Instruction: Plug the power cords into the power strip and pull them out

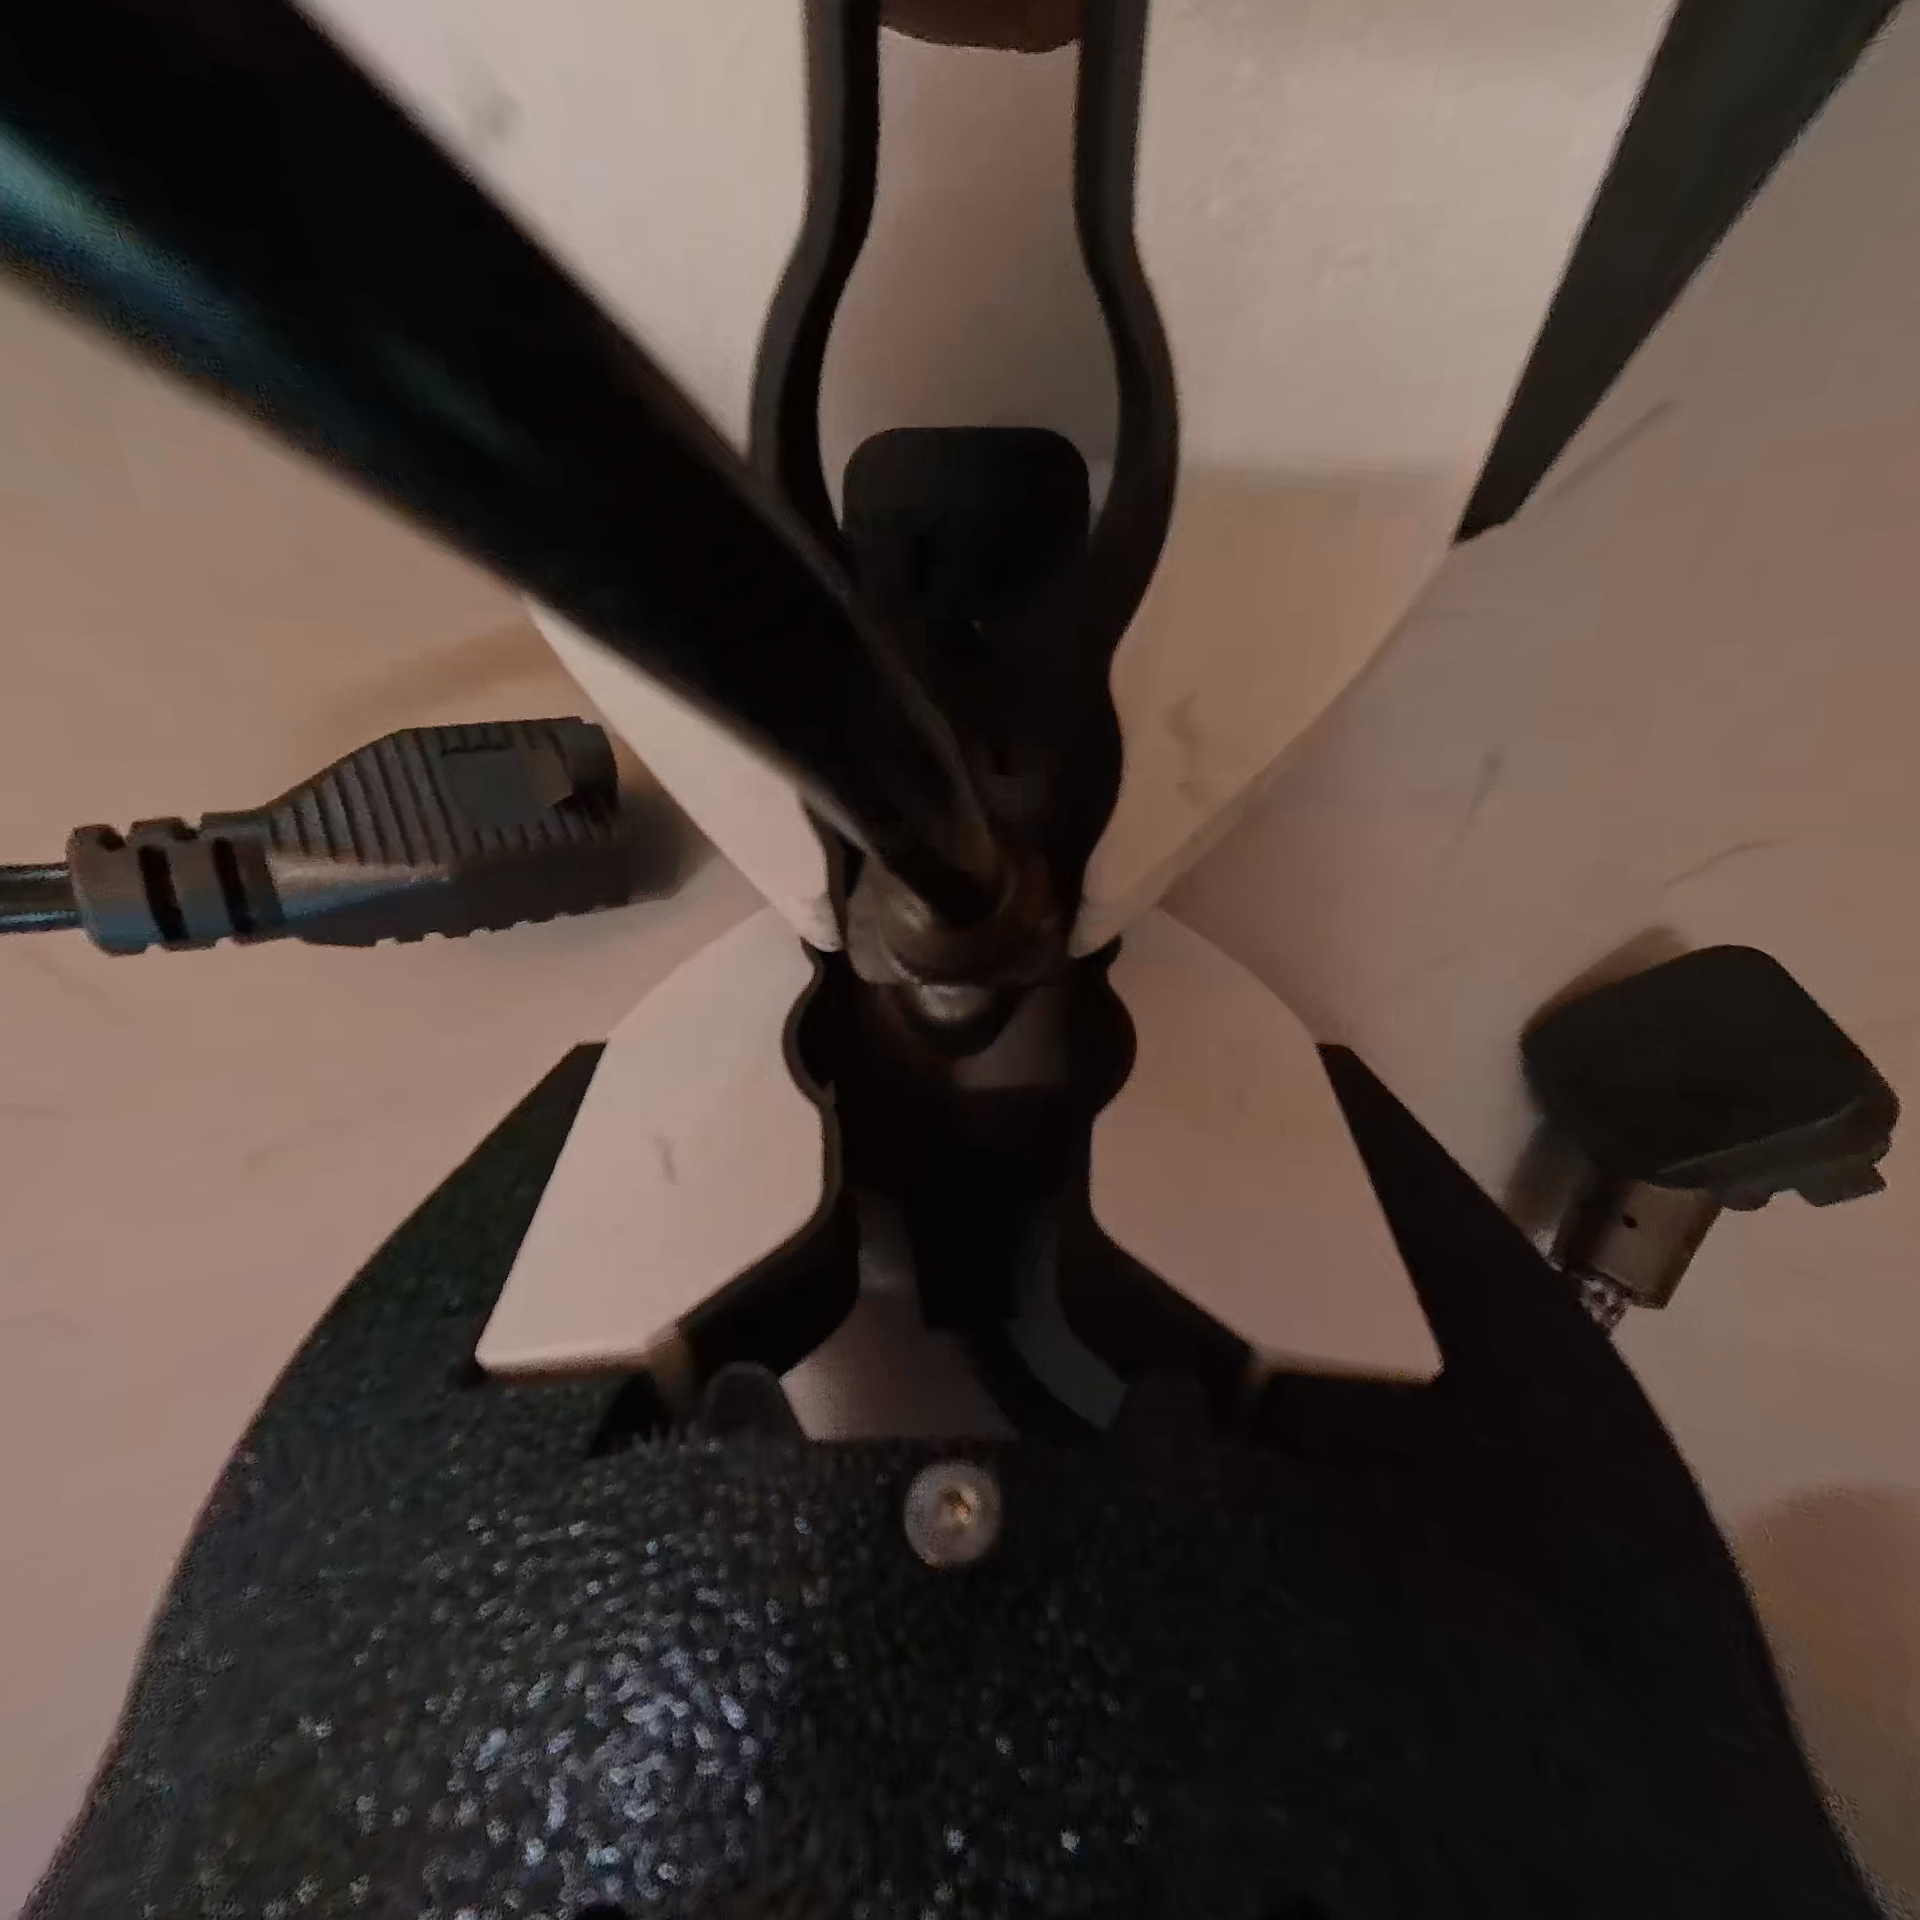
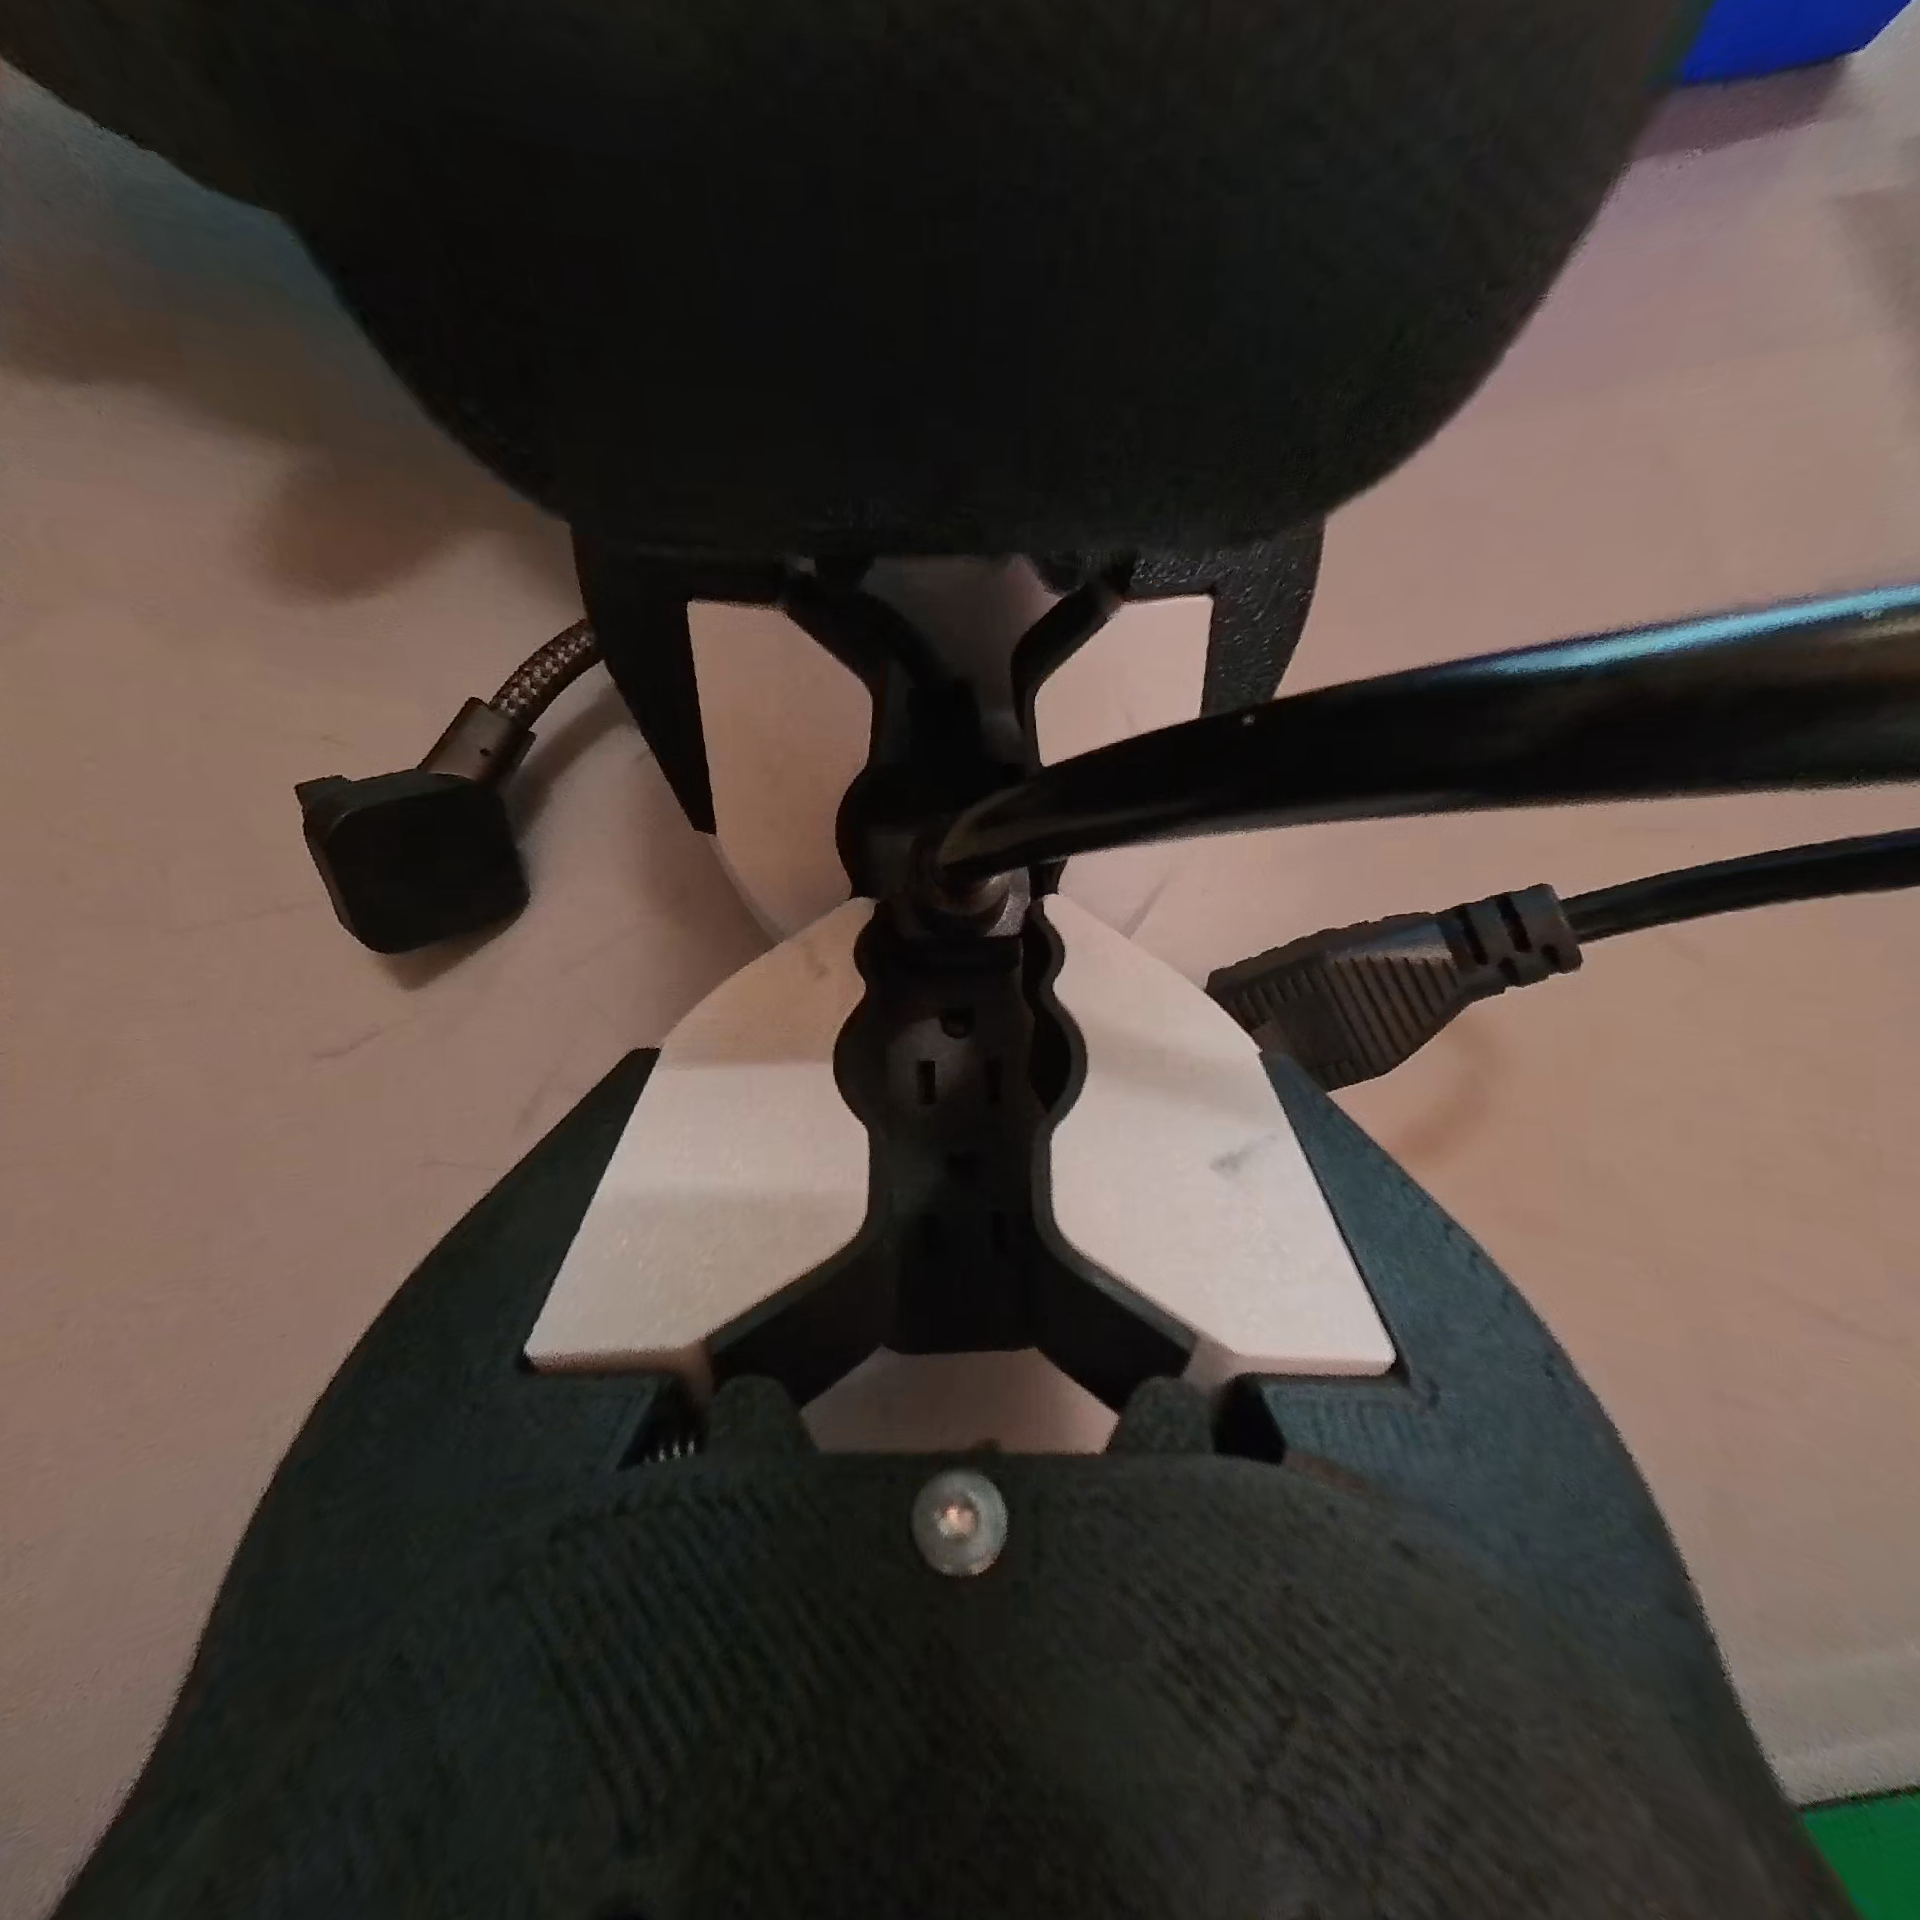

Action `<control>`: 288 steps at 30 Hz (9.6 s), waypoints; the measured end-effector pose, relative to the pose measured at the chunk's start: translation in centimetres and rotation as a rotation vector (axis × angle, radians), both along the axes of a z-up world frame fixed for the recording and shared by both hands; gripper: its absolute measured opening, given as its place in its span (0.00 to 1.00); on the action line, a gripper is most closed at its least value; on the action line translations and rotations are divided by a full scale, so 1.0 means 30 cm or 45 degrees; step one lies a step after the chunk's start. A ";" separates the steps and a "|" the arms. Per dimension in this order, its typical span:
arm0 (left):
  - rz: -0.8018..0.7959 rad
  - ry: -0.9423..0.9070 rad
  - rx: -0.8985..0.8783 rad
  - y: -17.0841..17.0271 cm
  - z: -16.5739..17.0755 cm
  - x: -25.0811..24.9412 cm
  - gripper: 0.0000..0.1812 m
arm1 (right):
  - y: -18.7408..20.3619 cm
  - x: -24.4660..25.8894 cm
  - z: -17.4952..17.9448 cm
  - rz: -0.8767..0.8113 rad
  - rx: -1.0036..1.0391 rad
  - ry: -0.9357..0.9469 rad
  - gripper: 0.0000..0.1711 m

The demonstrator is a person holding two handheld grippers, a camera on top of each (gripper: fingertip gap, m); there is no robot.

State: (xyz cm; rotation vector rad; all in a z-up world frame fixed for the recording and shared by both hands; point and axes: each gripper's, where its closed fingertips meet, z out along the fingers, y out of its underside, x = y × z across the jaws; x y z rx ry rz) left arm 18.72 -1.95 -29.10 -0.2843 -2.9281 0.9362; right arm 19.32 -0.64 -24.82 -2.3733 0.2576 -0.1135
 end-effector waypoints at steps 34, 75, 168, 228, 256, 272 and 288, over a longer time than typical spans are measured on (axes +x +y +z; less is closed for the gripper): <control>0.052 0.017 -0.022 0.004 0.001 -0.002 0.25 | -0.028 -0.004 0.048 -0.017 0.035 -0.010 0.00; 0.050 0.025 -0.022 0.005 0.001 0.003 0.24 | 0.008 -0.003 -0.012 -0.030 0.068 -0.038 0.14; 0.018 0.074 -0.178 0.022 0.004 -0.013 0.24 | 0.057 -0.009 0.072 -0.113 0.468 -0.177 0.15; 0.055 0.048 -0.222 0.017 0.008 -0.010 0.25 | 0.068 -0.002 0.025 -0.197 0.336 -0.112 0.14; 0.116 0.026 -0.238 0.008 0.011 0.017 0.25 | 0.063 0.009 0.042 0.003 0.175 -0.257 0.14; 0.100 0.044 -0.223 0.007 0.008 0.008 0.25 | 0.058 0.006 0.047 -0.067 0.303 -0.057 0.14; 0.171 0.036 -0.220 0.013 0.007 0.027 0.25 | 0.047 0.042 0.058 -0.274 0.503 0.197 0.13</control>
